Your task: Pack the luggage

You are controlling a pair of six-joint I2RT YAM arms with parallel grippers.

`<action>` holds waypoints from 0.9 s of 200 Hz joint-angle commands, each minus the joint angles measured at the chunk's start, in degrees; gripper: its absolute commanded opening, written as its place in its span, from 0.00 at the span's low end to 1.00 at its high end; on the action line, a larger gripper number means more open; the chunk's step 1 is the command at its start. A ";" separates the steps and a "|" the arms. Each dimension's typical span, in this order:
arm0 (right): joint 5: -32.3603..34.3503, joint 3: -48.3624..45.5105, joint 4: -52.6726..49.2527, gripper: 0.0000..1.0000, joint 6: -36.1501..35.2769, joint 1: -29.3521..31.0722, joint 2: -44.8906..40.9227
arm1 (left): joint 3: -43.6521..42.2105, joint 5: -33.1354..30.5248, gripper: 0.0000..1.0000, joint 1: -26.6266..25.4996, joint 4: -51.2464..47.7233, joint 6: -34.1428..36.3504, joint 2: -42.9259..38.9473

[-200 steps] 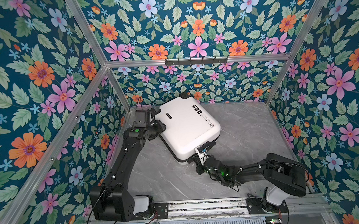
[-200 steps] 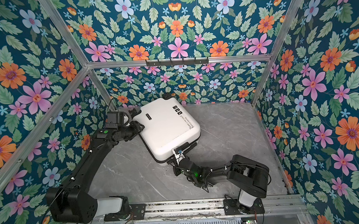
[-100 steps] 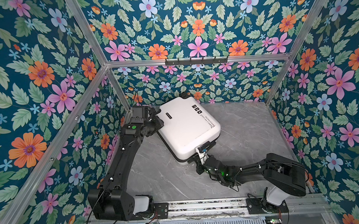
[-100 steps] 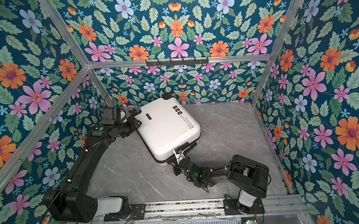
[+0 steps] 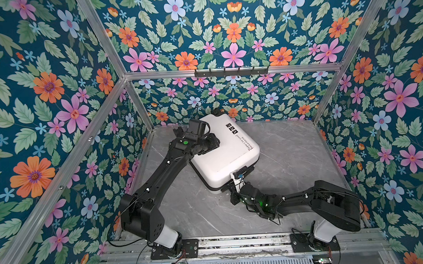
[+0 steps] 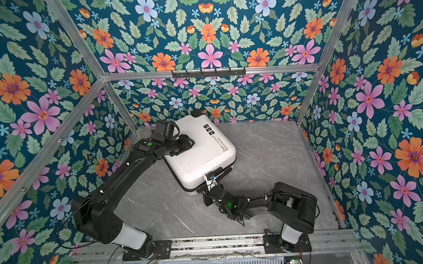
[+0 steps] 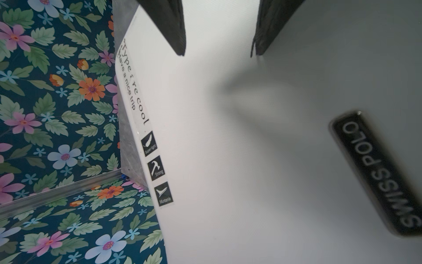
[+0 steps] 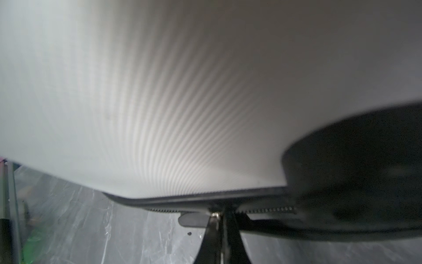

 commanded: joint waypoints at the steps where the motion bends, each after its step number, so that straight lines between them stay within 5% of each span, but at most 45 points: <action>1: 5.07 -1.62 2.54 0.00 3.45 0.01 -1.32 | -2.63 -2.36 0.53 1.08 -5.43 -0.90 0.52; 98: 12.81 -6.94 -0.81 0.00 6.48 -3.86 -8.30 | -8.50 -2.36 0.51 3.39 -6.08 -0.97 -1.06; 180: 7.33 -11.20 -3.82 0.00 7.95 -16.21 -15.90 | -10.06 -2.47 0.51 3.64 -5.87 -1.37 -1.86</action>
